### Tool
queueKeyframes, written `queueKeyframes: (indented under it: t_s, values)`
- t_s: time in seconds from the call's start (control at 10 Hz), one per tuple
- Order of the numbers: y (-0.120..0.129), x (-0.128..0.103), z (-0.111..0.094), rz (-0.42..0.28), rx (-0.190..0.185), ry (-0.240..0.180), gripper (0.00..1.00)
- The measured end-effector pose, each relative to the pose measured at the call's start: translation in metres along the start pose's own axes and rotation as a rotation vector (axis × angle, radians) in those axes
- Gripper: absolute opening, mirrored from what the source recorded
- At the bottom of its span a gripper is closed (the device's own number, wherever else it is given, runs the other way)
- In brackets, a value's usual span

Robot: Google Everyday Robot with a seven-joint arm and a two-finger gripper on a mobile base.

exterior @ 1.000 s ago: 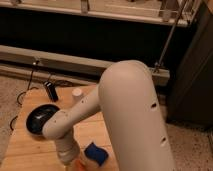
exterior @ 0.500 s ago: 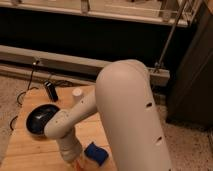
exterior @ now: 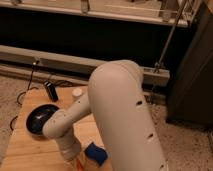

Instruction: Drag the pepper across the table

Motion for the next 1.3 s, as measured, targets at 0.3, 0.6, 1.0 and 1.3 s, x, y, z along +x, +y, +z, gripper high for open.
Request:
queueKeyframes:
  t_s: [0.3, 0.6, 1.0, 1.3]
  values:
    - [-0.003, -0.006, -0.001, 0.0, 0.012, 0.006, 0.41]
    - [-0.007, -0.012, -0.005, 0.0, 0.029, 0.001, 0.25]
    - [-0.012, -0.024, -0.012, 0.004, 0.058, -0.029, 0.0]
    - [-0.02, -0.055, -0.021, -0.012, 0.089, -0.124, 0.0]
